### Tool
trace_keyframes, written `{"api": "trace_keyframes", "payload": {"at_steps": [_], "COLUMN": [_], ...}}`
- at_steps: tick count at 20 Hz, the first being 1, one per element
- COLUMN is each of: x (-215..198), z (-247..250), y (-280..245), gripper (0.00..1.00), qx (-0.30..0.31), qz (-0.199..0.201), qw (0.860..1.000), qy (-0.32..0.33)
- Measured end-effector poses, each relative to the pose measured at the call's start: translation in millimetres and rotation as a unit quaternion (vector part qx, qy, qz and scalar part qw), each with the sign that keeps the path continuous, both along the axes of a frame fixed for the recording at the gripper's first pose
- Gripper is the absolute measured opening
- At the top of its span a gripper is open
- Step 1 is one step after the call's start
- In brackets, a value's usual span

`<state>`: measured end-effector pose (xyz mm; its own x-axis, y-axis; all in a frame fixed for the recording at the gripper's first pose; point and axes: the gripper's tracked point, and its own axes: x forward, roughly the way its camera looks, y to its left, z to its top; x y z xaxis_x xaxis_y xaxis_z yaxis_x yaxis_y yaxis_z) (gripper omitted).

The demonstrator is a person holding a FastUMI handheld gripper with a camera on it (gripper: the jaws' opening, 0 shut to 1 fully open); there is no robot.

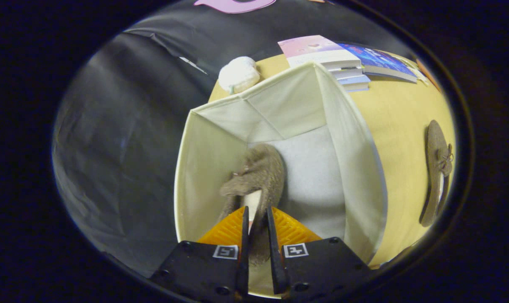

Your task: Open the storage box then place both shoes into the box .Put the left shoe in first, then the right shoe, with the right side of both shoes facing outward in a uniform manner.

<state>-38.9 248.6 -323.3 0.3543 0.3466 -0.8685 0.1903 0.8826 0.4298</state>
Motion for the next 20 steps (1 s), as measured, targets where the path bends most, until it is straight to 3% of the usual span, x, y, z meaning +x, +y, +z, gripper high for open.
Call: {"api": "trace_keyframes", "payload": {"at_steps": [1,5,9,14,17,20], "x": [0,3,28,63,56,32], "z": [0,16,61,121,122,96], "y": [0,-3,-41,-158,-243,-313], "gripper": [0.27,0.26,0.26,0.26,0.26,0.26], "qx": [0.0,0.018,0.031,-0.003,-0.053,-0.116], "qz": [0.001,-0.003,-0.045,-0.146,-0.194,-0.208], "qw": [1.0,1.0,0.996,0.974,0.961,0.953], "qy": [-0.001,-0.015,-0.077,-0.176,-0.191,-0.188]}}
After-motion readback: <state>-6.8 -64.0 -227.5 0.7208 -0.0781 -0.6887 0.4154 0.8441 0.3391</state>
